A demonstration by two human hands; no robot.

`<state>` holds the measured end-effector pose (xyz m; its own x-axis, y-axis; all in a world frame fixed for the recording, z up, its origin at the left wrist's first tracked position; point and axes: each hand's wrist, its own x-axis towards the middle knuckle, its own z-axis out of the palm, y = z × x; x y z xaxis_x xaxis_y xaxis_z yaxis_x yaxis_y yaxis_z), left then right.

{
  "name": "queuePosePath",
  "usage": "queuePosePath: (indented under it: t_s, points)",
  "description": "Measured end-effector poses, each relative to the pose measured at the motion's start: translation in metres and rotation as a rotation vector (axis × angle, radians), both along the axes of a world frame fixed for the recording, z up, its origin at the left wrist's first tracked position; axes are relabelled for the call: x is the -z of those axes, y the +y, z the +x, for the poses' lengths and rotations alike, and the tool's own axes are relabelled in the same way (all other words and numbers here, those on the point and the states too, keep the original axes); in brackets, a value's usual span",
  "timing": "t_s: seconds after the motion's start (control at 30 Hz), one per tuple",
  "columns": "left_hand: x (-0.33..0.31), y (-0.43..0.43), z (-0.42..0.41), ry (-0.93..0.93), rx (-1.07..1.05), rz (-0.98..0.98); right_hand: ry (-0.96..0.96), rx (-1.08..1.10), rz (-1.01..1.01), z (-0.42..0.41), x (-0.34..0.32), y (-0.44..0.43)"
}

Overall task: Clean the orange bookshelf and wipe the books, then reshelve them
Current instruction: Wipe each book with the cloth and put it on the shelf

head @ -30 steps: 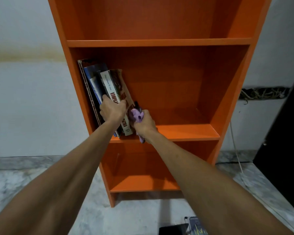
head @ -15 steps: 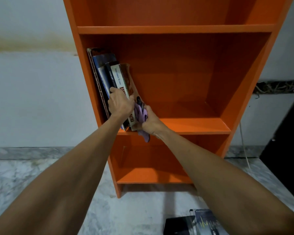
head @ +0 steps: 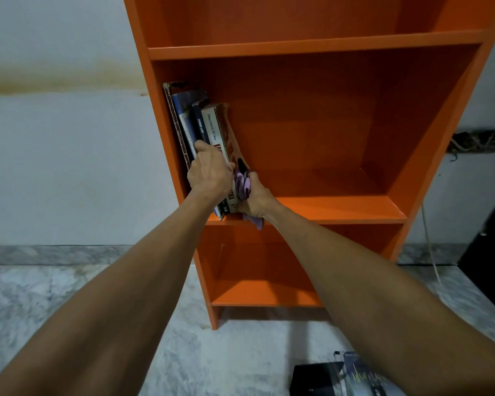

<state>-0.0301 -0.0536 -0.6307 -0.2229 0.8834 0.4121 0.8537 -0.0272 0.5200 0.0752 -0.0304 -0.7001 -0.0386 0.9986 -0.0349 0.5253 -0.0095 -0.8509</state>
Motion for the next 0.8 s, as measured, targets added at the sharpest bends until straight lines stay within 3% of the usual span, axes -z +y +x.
queuePosePath:
  t_s: [0.23,0.53,0.8]
  points:
    - [0.015,-0.006,-0.004,0.087,0.02,0.124,-0.073,0.036,-0.02,-0.002,0.002,-0.001]
    - [0.019,-0.029,-0.006,0.092,0.08,0.04,-0.074,0.093,0.031,0.016,-0.002,-0.03]
    - [0.058,-0.099,0.048,0.128,0.216,-0.049,-0.017,0.214,0.11,0.093,0.002,-0.127]
